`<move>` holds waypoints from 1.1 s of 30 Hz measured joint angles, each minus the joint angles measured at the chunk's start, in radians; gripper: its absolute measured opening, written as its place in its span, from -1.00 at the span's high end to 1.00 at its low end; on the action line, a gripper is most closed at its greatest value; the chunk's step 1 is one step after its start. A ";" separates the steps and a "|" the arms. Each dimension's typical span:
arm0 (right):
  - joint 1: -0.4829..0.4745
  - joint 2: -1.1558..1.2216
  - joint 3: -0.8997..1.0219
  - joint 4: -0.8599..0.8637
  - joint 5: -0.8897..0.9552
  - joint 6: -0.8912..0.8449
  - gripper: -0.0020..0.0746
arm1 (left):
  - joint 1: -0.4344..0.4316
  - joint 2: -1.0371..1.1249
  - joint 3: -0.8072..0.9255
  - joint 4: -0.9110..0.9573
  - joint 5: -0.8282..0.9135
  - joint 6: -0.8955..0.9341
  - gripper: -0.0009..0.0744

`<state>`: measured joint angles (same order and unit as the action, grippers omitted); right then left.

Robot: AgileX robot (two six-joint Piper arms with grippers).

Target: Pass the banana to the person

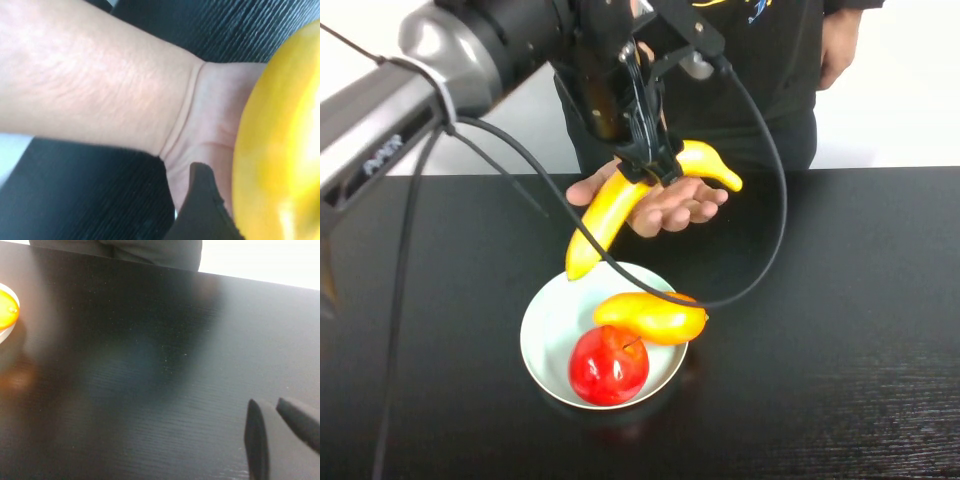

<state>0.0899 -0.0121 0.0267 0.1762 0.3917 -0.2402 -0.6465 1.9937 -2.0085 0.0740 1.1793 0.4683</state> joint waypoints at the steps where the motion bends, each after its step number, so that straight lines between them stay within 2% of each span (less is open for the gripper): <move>1: 0.000 0.000 0.000 0.000 0.000 0.000 0.97 | 0.000 -0.012 0.000 0.000 0.002 0.000 -0.21; 4: 0.000 0.000 0.000 0.000 0.000 0.000 0.97 | 0.000 -0.059 0.000 -0.002 0.016 -0.002 -0.18; 6: 0.000 0.000 0.000 0.000 0.000 0.000 0.97 | 0.000 -0.099 0.000 -0.005 0.039 -0.016 -0.05; 8: 0.000 0.000 0.000 0.000 0.000 0.000 0.97 | 0.000 -0.151 0.000 -0.006 0.057 -0.035 0.24; 10: 0.000 0.000 0.000 0.000 0.000 0.000 0.97 | 0.000 -0.207 0.000 -0.007 0.068 -0.051 0.64; 13: 0.000 0.000 0.000 0.000 0.000 0.000 0.97 | 0.000 -0.297 0.019 -0.007 0.071 -0.093 0.89; 17: 0.000 0.000 0.000 0.000 0.000 0.000 0.97 | 0.000 -0.453 0.127 -0.003 0.071 -0.127 0.96; 20: 0.000 0.000 0.000 0.000 0.000 0.000 0.97 | 0.000 -0.595 0.285 0.003 0.041 -0.150 0.98; 29: 0.000 0.000 0.000 0.000 0.000 0.000 0.97 | 0.000 -1.124 0.932 0.003 -0.244 -0.291 0.98; 33: 0.000 0.000 0.000 0.000 0.000 0.000 0.97 | 0.000 -1.330 1.159 0.003 -0.341 -0.376 0.98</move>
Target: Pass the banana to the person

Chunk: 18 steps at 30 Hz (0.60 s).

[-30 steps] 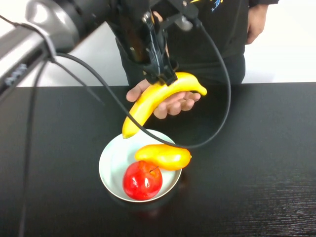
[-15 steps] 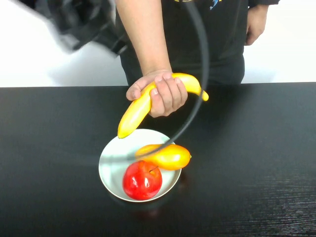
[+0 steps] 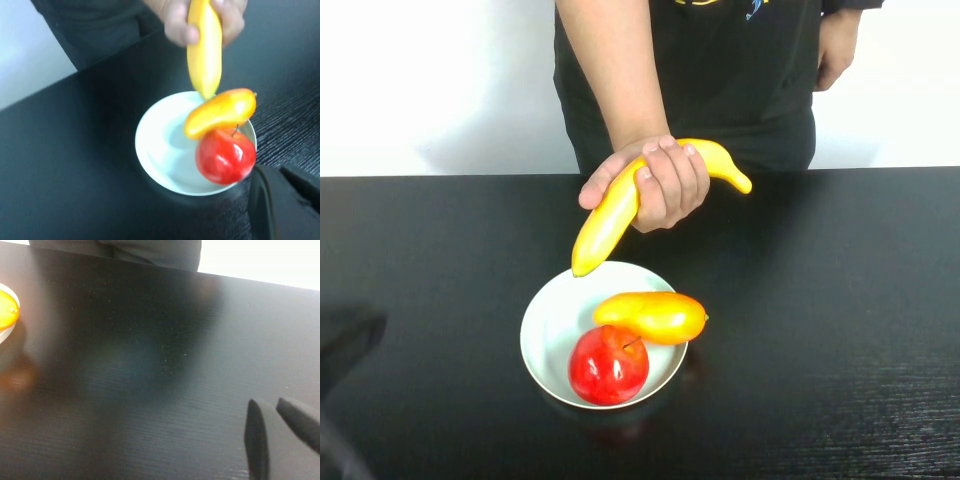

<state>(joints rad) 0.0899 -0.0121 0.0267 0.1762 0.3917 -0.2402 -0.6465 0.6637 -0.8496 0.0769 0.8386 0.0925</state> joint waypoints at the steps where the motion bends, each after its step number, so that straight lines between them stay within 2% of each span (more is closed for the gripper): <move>1: 0.000 0.000 0.000 0.000 0.000 0.000 0.97 | 0.000 -0.047 0.053 0.000 -0.022 -0.011 0.98; 8: 0.000 0.000 0.000 0.000 0.000 0.000 0.97 | 0.000 -0.254 0.276 0.077 -0.061 -0.033 0.98; 18: 0.000 0.000 0.000 0.000 0.000 0.000 0.97 | 0.000 -0.302 0.329 0.090 -0.044 -0.035 0.98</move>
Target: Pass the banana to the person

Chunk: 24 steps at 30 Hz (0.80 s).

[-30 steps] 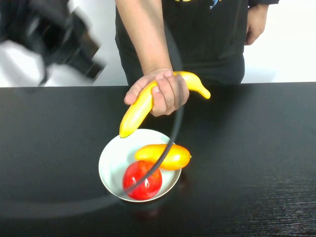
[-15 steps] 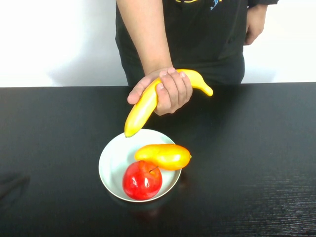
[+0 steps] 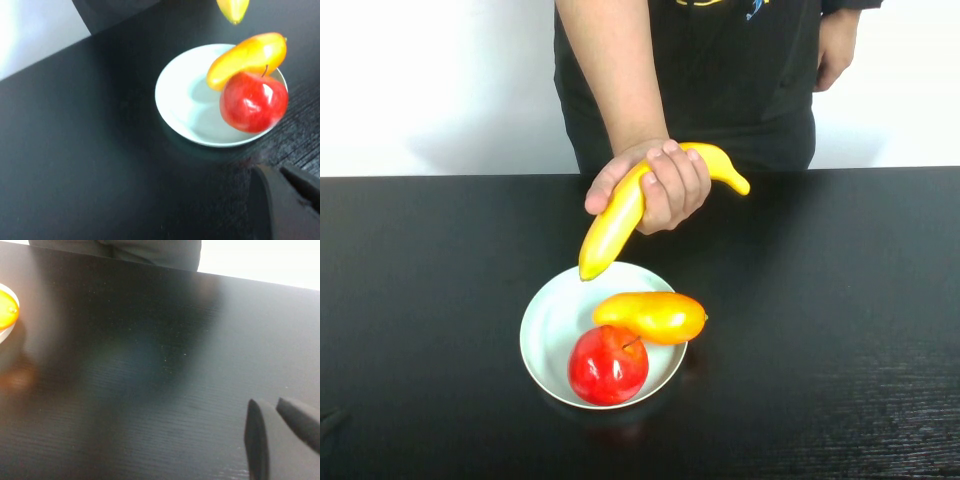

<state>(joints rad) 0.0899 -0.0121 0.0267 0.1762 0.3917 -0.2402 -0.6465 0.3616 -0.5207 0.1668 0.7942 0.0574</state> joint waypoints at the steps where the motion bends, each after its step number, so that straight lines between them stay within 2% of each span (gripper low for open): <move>1: 0.000 0.000 0.000 0.000 0.000 0.000 0.97 | 0.000 0.000 0.001 0.001 -0.008 0.000 0.98; 6: 0.000 0.000 0.000 0.000 0.000 0.000 0.97 | 0.002 -0.008 0.057 0.001 -0.139 -0.020 0.98; 10: 0.000 0.000 0.000 0.000 0.000 0.000 0.97 | 0.048 -0.053 0.167 0.004 -0.380 -0.022 0.98; 17: 0.000 0.000 0.000 0.000 0.000 0.000 0.97 | 0.280 -0.234 0.405 -0.065 -0.762 -0.028 0.98; 21: 0.000 0.000 0.000 0.000 0.000 0.000 0.97 | 0.421 -0.334 0.513 -0.087 -0.895 -0.034 0.98; 24: 0.000 0.000 0.000 0.000 0.000 0.000 0.97 | 0.504 -0.368 0.544 -0.111 -0.922 -0.034 0.98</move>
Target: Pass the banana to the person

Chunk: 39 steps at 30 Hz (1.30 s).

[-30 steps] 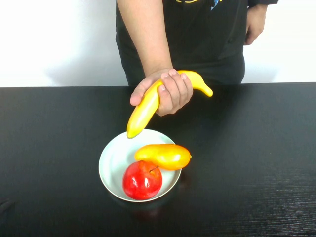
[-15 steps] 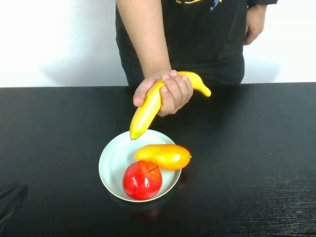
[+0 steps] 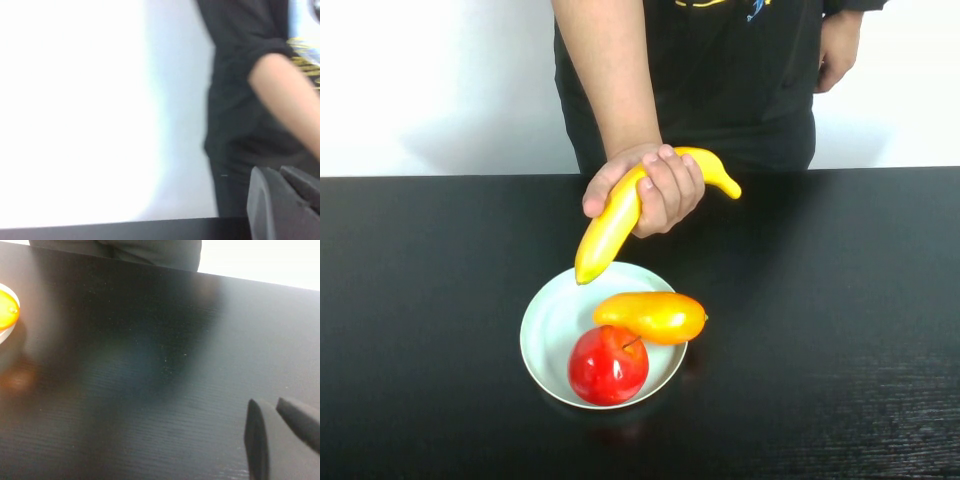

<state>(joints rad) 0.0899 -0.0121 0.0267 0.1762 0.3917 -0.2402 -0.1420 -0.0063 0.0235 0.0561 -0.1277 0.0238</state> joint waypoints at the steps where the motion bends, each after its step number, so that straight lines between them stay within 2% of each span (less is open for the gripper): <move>1: 0.000 0.000 0.000 0.000 0.000 0.000 0.97 | 0.025 -0.002 0.002 -0.014 0.004 0.000 0.98; 5: 0.000 0.000 0.000 0.000 0.000 0.000 0.97 | 0.095 -0.006 0.002 -0.038 0.034 0.000 0.98; 9: 0.000 0.000 0.000 0.000 0.000 0.000 0.97 | 0.110 -0.006 0.002 -0.043 0.099 0.000 0.98; 17: 0.000 0.000 0.000 0.000 0.000 0.000 0.97 | 0.110 -0.006 0.002 -0.043 0.463 0.000 0.98; 39: 0.000 0.000 0.000 0.000 0.000 0.000 0.97 | 0.110 -0.006 0.002 -0.043 0.482 0.000 0.98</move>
<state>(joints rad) 0.0899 -0.0121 0.0267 0.1762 0.3917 -0.2402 -0.0321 -0.0127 0.0255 0.0129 0.3544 0.0238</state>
